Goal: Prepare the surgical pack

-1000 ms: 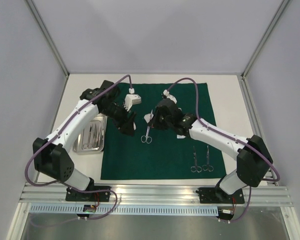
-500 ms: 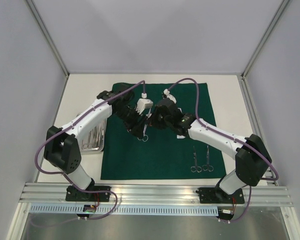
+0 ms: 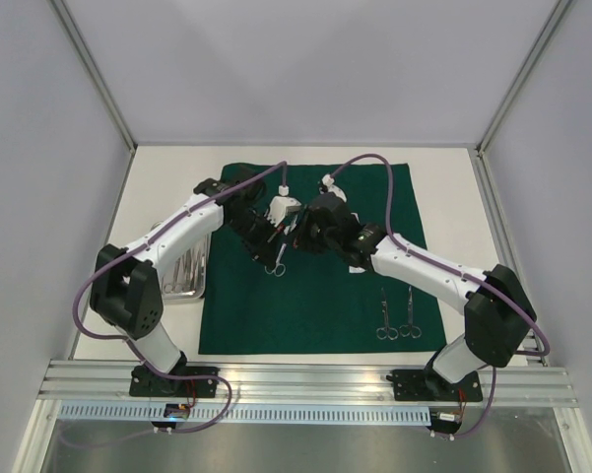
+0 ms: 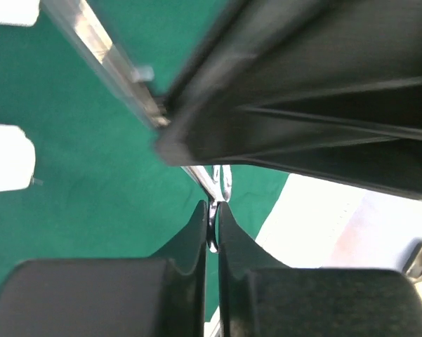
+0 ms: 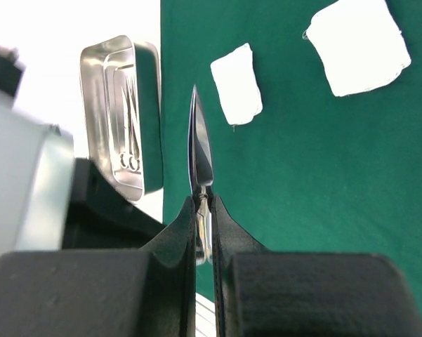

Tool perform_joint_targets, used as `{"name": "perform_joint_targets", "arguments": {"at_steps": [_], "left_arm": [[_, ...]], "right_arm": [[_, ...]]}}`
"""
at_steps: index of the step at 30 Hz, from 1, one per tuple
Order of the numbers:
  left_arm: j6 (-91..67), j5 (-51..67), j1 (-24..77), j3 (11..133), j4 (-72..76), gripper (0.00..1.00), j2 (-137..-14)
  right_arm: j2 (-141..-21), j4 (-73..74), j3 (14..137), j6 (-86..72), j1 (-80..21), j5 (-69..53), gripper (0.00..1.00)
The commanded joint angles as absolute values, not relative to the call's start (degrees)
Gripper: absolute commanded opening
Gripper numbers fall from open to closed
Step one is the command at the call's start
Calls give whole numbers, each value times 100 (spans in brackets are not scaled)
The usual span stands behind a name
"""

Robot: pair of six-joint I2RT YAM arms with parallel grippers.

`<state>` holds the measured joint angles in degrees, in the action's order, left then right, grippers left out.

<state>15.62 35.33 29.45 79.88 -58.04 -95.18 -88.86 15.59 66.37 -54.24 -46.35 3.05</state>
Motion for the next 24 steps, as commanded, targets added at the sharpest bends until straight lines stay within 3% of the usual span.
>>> {"name": "perform_joint_targets", "arguments": {"at_steps": [1,3,7,8,11,14,24], "left_arm": [[1591,3735,2979,8068,-5967,0,-9571],[1652,3709,2979,8095,-6055,0,-9571],[1757,3262,2892,7946,-6222,0,-9414],[1784,3182,2718,7876,-6223,0,-9361],[1846,3059,2104,7665,-6337,0,-9211],[1977,2962,1261,7428,-6433,0,-9053],[2996,2373,-1490,7039,-6767,0,-8612]], "right_arm": [[-8973,1178,6636,-5581,-4632,246,0],[-8991,1230,6627,-5581,-4614,202,0],[-8939,1292,6653,-5476,-4562,97,26],[-8930,1292,6662,-5371,-4562,97,36],[-8816,1353,6697,-5108,-4553,-105,52],[-8649,1485,6680,-4870,-4553,-27,58],[-8306,1679,6180,-4360,-4386,-202,59]]}}
